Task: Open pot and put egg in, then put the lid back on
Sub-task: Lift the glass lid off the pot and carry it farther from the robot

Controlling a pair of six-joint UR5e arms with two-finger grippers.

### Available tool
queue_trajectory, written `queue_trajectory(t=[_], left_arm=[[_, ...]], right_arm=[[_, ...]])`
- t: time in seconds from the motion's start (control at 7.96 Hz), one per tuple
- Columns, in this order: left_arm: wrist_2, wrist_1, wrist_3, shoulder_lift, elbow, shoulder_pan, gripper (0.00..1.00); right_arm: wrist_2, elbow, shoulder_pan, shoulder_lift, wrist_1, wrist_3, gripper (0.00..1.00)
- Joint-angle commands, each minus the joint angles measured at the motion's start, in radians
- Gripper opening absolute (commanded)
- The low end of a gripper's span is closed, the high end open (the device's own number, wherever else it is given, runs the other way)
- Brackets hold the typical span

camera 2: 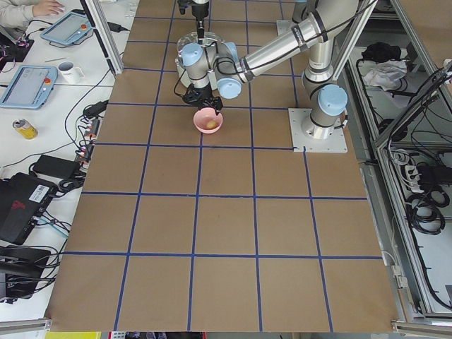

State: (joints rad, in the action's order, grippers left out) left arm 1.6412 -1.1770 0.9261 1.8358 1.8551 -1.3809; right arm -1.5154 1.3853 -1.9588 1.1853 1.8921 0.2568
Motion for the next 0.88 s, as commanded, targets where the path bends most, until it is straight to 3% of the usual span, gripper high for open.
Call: queue_trajectory(t=[0.0,0.25,0.75], left_arm=[[0.025,0.002,-0.012,0.017,0.001,0.003,0.78],[0.019,0.005,-0.012,0.025,0.016,0.003,0.77],[0.017,0.023,-0.021,0.037,0.021,0.003,0.77]], right_arm=[[0.023,0.0,0.107,0.126,-0.121,-0.109,0.0],[0.023,0.004,0.226,0.187,-0.217,-0.233,0.0],[0.008,0.015,0.409,0.214,-0.251,-0.424,0.0]])
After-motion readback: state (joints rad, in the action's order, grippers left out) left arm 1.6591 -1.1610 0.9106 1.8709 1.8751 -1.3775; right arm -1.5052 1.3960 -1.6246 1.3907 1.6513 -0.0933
